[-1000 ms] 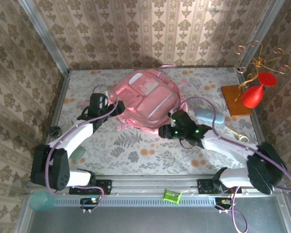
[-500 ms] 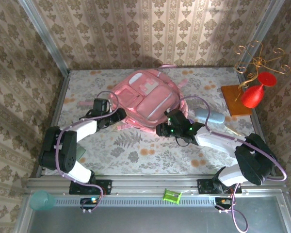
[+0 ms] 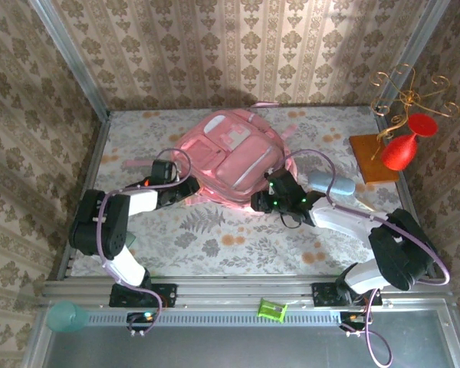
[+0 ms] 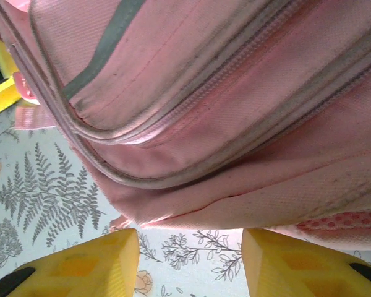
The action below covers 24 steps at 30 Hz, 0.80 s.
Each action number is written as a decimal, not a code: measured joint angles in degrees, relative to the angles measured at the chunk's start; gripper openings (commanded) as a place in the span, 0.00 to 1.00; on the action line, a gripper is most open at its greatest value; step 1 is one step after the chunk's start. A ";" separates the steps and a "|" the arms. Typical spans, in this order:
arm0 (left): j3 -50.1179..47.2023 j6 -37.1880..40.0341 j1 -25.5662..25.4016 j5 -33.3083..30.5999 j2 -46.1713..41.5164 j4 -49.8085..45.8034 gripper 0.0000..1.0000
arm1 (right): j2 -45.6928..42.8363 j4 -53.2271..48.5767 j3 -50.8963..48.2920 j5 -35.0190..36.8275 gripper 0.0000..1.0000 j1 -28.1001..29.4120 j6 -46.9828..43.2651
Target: Pack the student bag
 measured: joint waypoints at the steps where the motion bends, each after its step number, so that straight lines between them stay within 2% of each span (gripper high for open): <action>1: 0.04 -0.17 0.22 0.33 0.33 0.70 0.34 | 0.33 0.02 0.00 0.00 0.48 -0.35 -0.48; 8: -0.04 -1.64 0.26 2.10 1.16 3.61 0.00 | 3.82 0.09 2.16 -2.45 0.48 -3.67 -4.31; 17: -3.41 -5.86 -0.02 4.35 -10.84 1.25 0.00 | 7.34 -5.88 9.51 -1.88 0.48 -5.66 -10.01; 21: -4.11 -7.85 -0.02 4.85 -14.19 -0.55 0.00 | 2.32 -5.33 7.37 -0.87 0.49 -4.44 -11.17; 24: -4.11 -9.01 0.00 5.01 -14.78 -2.16 0.00 | -4.24 -4.31 4.28 -0.24 0.49 -0.42 -11.32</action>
